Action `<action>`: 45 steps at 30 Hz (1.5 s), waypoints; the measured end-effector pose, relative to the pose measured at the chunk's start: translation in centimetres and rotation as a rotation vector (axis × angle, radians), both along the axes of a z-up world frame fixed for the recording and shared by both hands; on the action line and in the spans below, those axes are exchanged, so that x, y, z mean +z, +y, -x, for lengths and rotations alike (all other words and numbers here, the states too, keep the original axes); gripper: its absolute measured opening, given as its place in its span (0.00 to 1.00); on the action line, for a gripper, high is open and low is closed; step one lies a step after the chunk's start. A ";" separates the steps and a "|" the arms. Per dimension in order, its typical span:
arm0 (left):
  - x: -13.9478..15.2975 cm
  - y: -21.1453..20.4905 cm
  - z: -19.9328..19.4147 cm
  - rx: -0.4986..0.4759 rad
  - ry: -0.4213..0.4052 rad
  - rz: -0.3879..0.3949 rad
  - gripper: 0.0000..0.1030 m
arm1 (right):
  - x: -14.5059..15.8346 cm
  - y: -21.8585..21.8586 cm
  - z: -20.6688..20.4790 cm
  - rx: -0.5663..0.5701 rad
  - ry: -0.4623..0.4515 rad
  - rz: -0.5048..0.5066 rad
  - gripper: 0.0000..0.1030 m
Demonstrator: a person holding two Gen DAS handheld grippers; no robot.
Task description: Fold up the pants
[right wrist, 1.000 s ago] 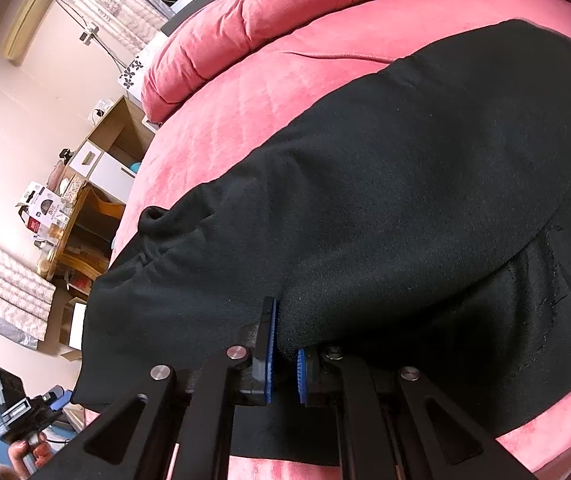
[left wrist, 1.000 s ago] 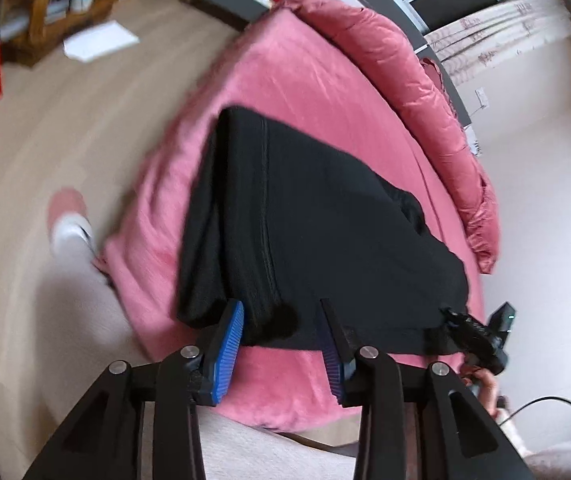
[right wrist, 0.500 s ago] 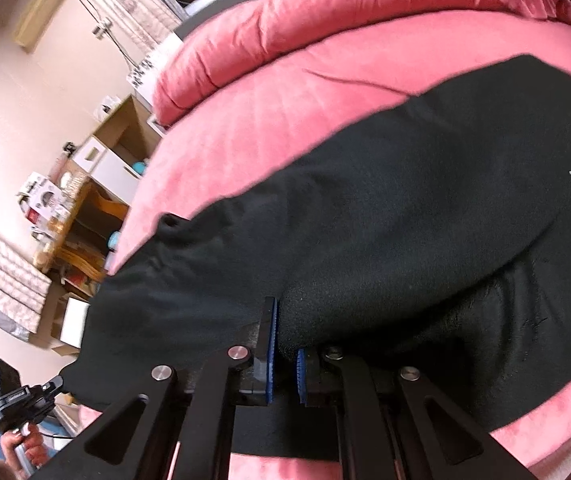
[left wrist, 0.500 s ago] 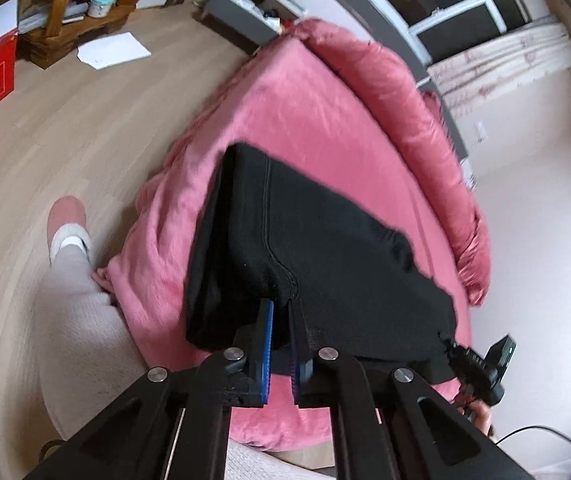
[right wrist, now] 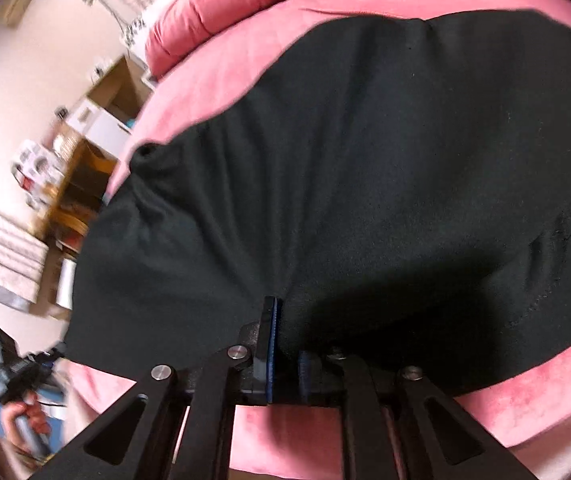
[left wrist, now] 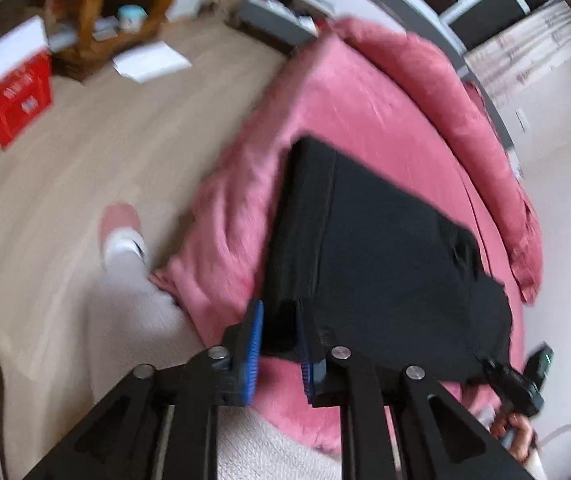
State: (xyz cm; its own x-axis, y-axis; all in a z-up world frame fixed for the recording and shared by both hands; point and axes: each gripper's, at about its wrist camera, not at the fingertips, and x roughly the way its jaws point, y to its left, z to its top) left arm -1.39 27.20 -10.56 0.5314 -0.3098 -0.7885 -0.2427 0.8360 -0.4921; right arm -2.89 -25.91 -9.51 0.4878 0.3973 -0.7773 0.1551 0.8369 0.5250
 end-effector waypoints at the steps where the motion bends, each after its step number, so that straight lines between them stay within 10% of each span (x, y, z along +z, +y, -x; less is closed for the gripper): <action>1: 0.9 0.1 0.2 0.031 -0.039 -0.011 0.16 | 0.2 -0.5 0.0 -0.013 -0.016 -0.025 0.20; 7: 4.6 -3.2 -0.9 0.013 -0.235 -0.013 0.22 | 0.7 -6.5 0.4 -0.203 -0.071 -0.036 0.32; 16: 0.8 -14.4 -6.7 -0.276 -0.150 -0.014 0.23 | 0.4 -18.9 -1.2 -0.446 -0.165 0.014 0.32; 22: -2.2 -17.6 -7.0 -0.285 -0.071 -0.070 0.23 | -1.1 -26.8 -4.0 -0.618 -0.201 -0.062 0.31; 25: -2.1 -17.8 -6.7 -0.275 -0.078 -0.073 0.23 | -0.9 -28.1 -5.5 -0.626 -0.189 -0.033 0.10; 34: -2.1 -17.1 -5.1 -0.254 -0.100 -0.067 0.23 | 6.7 -26.4 0.8 -0.558 -0.325 0.155 0.08; 45: -2.1 -16.2 -4.2 -0.250 -0.092 -0.060 0.23 | -0.6 -28.6 5.6 -0.573 -0.066 0.118 0.09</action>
